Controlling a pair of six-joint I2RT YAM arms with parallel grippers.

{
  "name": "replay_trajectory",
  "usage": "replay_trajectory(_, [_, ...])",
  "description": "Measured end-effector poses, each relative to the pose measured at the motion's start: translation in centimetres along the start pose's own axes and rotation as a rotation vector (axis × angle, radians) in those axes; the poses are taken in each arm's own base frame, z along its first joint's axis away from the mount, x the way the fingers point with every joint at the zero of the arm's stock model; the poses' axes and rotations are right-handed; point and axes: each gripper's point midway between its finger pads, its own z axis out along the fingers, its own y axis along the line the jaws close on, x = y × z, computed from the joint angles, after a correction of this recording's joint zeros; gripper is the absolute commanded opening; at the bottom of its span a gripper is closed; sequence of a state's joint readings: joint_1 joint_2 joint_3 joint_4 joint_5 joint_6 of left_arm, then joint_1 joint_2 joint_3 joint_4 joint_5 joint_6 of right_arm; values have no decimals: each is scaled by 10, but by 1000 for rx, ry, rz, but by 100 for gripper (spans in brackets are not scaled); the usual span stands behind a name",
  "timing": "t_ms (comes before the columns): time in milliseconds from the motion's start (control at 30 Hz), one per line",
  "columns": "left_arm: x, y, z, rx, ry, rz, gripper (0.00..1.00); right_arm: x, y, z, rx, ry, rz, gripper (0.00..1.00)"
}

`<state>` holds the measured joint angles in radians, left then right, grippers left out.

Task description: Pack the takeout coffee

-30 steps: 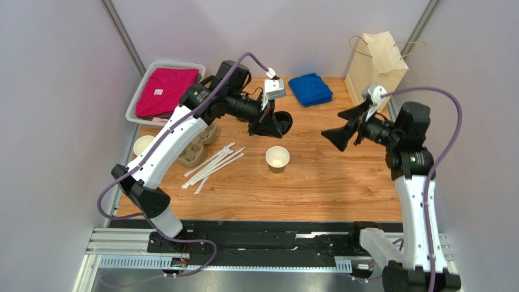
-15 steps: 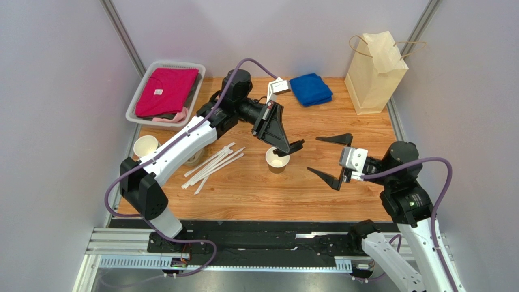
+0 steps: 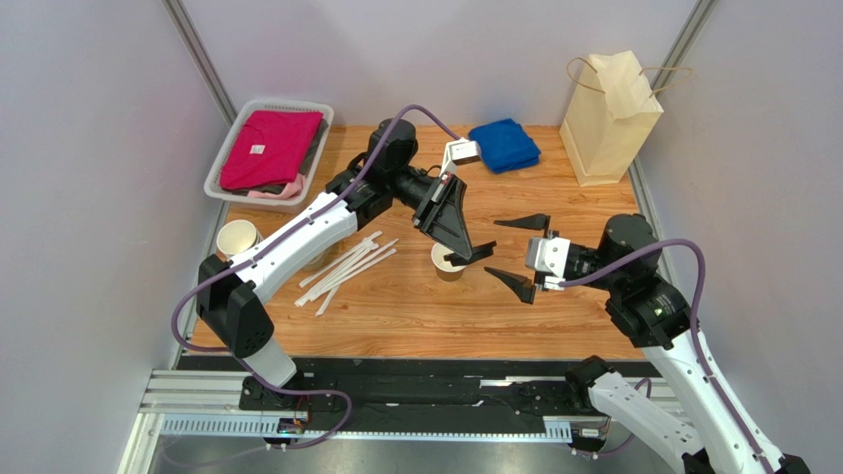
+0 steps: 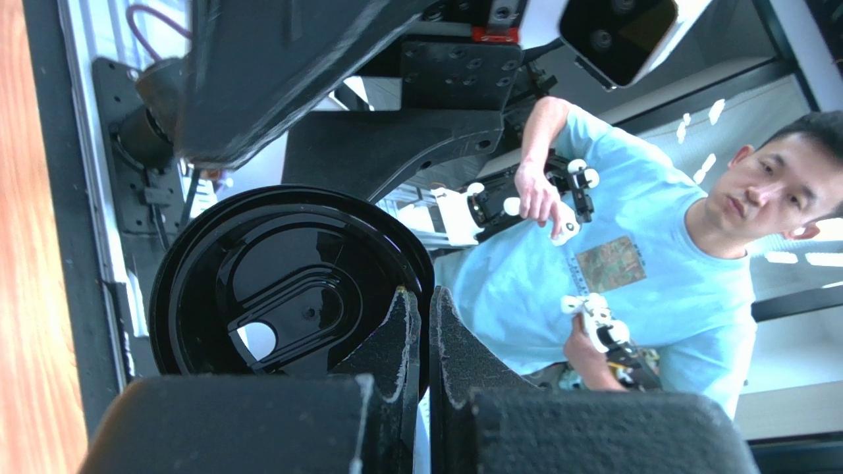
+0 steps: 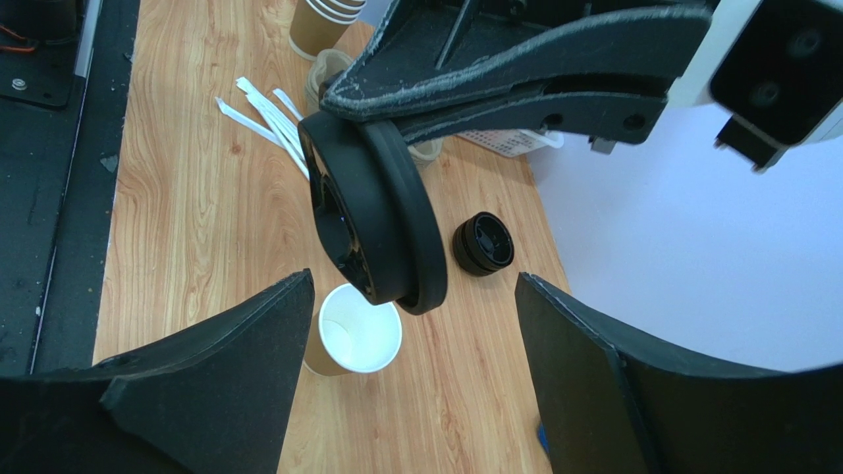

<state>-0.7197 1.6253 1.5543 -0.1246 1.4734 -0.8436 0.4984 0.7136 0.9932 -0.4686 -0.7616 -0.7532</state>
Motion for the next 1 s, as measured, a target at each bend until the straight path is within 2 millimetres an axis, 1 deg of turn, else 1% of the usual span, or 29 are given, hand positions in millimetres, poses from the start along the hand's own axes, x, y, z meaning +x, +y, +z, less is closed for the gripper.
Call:
replay_trajectory(100, [4,4,1,0,8,-31,0,-2,3,0,-18,3,-18,78])
replay_trajectory(200, [7,7,4,3,19,-60,0,-8,8,2,-51,-2,-35,70])
replay_trajectory(233, [8,8,5,4,22,-68,0,-11,11,4,-66,-8,-41,64])
replay_trajectory(333, [9,10,8,7,29,-86,0,-14,22,10,-120,-13,-56,56])
replay_trajectory(400, [10,12,9,7,32,-92,0,-12,29,14,-154,-5,-58,52])
replay_trajectory(433, [10,12,9,8,33,-95,0,-9,33,17,-171,9,-54,48])
replay_trajectory(500, [12,13,10,9,36,-103,2,-3,35,21,-190,34,-51,43])
replay_trajectory(600, [15,16,11,11,41,-121,8,8,35,26,-208,77,-28,31])
replay_trajectory(633, [16,18,11,9,41,-120,15,10,36,26,-214,85,-22,23])
replay_trajectory(667, [18,19,11,8,42,-123,19,11,37,27,-221,94,-15,19])
replay_trajectory(700, [19,21,10,6,42,-130,23,12,39,27,-230,100,-6,13])
replay_trajectory(733, [19,22,10,5,42,-124,32,14,42,26,-239,109,1,9])
replay_trajectory(800, [19,25,7,-7,31,-120,41,15,44,25,-246,115,13,2])
replay_trajectory(833, [19,28,5,-19,23,-118,46,16,44,25,-242,121,19,1])
replay_trajectory(900, [15,38,-6,-68,-18,-120,48,18,42,24,-222,143,46,0])
replay_trajectory(933, [9,43,-16,-107,-52,-121,49,20,41,24,-213,153,63,0])
replay_trajectory(1000, [-15,51,-51,-227,-160,-76,53,22,39,24,-187,171,113,0])
